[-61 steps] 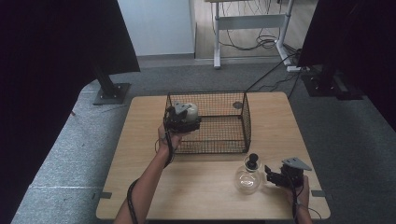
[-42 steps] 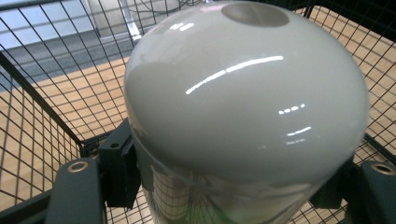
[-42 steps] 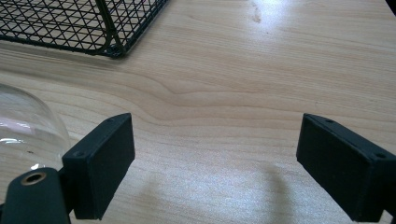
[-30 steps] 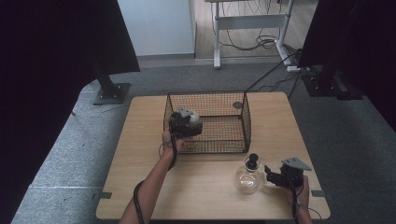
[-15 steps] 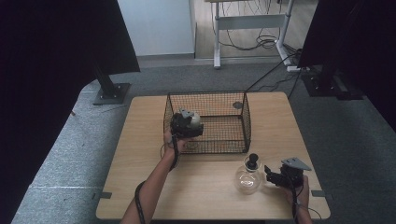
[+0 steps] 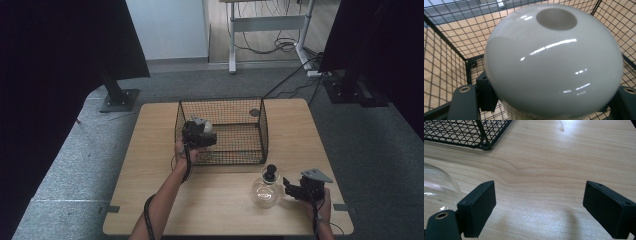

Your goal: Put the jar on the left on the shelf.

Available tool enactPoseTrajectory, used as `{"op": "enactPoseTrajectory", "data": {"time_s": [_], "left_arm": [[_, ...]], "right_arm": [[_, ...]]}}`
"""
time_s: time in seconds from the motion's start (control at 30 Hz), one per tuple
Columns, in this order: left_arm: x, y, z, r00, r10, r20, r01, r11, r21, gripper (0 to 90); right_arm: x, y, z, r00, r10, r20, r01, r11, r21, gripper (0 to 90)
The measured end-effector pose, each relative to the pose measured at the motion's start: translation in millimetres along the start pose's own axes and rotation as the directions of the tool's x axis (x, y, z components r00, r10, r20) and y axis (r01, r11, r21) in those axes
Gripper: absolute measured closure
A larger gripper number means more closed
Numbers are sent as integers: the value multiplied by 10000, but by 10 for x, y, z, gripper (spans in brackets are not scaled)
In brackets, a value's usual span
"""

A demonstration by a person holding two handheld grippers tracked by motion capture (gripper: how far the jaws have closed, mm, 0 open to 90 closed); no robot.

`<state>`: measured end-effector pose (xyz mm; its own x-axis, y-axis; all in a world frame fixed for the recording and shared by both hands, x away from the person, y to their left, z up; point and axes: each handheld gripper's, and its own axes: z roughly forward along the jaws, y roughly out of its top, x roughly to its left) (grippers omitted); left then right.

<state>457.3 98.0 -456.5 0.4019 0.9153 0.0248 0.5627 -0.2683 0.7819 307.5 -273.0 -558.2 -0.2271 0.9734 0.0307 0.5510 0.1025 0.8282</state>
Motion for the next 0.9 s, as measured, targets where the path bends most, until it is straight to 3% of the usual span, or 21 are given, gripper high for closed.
{"op": "enactPoseTrajectory", "data": {"time_s": [0.13, 0.3, 0.4, 0.63, 0.9], "left_arm": [[16, 16, -26, 10000, -44, -57, 44, 10000, -55, 243], [-15, 21, -35, 9995, 227, -198, -227, 9997, 4, 221], [-22, 21, -35, 9992, 236, -320, -236, 9997, 13, 171], [-29, 24, -70, 9989, 400, -246, -402, 9992, -76, 88], [-37, 17, -162, 9987, 504, 50, -502, 9980, -385, 68]], "right_arm": [[2, 1, 2, 10000, -9, -1, 9, 10000, 25, 110], [4, 0, 2, 10000, -18, 17, 17, 10000, 22, 110], [5, 0, 1, 10000, -26, 19, 26, 10000, 22, 110], [7, 0, 3, 10000, -47, 7, 47, 10000, 44, 110], [10, 2, 7, 9999, -103, -9, 103, 9999, 89, 110]]}}
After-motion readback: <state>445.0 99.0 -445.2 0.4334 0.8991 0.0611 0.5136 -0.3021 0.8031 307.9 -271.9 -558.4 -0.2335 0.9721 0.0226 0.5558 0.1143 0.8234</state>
